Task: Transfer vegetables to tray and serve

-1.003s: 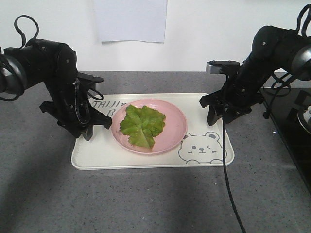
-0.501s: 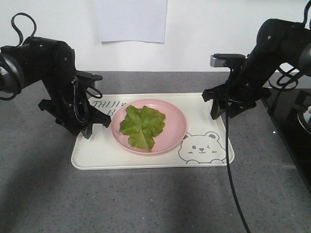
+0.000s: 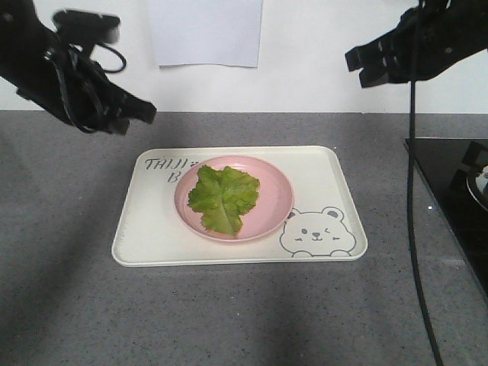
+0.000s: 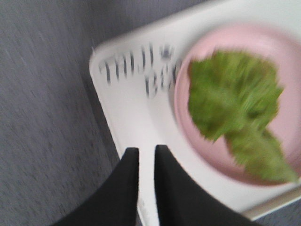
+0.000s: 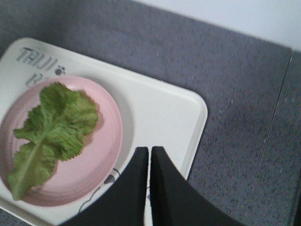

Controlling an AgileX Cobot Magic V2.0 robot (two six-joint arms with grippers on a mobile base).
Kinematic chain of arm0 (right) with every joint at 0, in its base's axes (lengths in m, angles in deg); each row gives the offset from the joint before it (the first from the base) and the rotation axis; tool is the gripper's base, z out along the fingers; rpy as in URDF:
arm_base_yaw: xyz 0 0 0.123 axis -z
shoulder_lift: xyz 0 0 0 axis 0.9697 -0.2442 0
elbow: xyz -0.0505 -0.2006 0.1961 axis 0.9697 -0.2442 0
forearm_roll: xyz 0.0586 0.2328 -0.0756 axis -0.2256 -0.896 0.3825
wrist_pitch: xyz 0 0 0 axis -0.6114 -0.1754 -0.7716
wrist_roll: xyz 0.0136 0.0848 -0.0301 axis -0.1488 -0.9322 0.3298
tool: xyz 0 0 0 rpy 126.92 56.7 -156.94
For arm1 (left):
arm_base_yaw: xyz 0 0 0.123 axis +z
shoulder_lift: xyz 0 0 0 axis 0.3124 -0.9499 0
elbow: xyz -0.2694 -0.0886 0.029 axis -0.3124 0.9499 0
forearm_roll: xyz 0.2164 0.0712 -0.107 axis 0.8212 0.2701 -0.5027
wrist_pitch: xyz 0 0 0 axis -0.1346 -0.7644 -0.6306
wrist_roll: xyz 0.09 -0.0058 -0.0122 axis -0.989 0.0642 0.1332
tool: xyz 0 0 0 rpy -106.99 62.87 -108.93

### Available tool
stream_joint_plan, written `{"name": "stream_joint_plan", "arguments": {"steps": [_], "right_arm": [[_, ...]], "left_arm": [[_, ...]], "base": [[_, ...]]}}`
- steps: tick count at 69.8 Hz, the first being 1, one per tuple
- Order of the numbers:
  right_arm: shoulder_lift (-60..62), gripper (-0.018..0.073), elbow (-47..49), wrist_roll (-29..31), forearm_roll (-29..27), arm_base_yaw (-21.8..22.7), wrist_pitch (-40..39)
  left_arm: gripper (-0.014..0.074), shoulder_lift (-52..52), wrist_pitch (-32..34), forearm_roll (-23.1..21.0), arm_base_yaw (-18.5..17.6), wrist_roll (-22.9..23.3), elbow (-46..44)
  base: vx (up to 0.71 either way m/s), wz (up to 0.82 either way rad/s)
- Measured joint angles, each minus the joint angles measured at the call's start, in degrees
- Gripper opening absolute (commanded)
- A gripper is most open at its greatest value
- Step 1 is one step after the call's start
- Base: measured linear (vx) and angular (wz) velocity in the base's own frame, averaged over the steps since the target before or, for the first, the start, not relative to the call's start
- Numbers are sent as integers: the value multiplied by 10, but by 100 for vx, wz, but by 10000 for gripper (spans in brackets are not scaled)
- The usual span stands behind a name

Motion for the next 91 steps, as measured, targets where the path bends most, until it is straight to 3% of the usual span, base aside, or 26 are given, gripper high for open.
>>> {"name": "stream_joint_plan", "arguments": {"steps": [19, 35, 45, 58, 67, 77, 91], "right_arm": [[136, -6, -26, 60, -33, 0, -37], [316, -6, -270, 110, -51, 0, -168], [455, -6, -468, 135, -51, 0, -254], [610, -6, -664, 141, -44, 0, -276], [689, -6, -755, 135, -42, 0, -290], [739, -6, -797, 134, -41, 0, -301], [751, -6, -799, 134, -41, 0, -307]], "left_arm": [[-7, 160, 76, 3, 0, -1, 0], [-7, 279, 99, 3, 0, -22, 41], [-7, 382, 158, 3, 0, -28, 200], [-7, 550, 268, -6, 0, -28, 492], [-7, 643, 321, -7, 0, -28, 648], [-7, 704, 336, -29, 0, -28, 732], [-7, 720, 367, -38, 0, -28, 743]], "base": [[0, 0], [0, 0], [0, 0], [0, 0], [0, 0], [0, 0], [0, 0]]}}
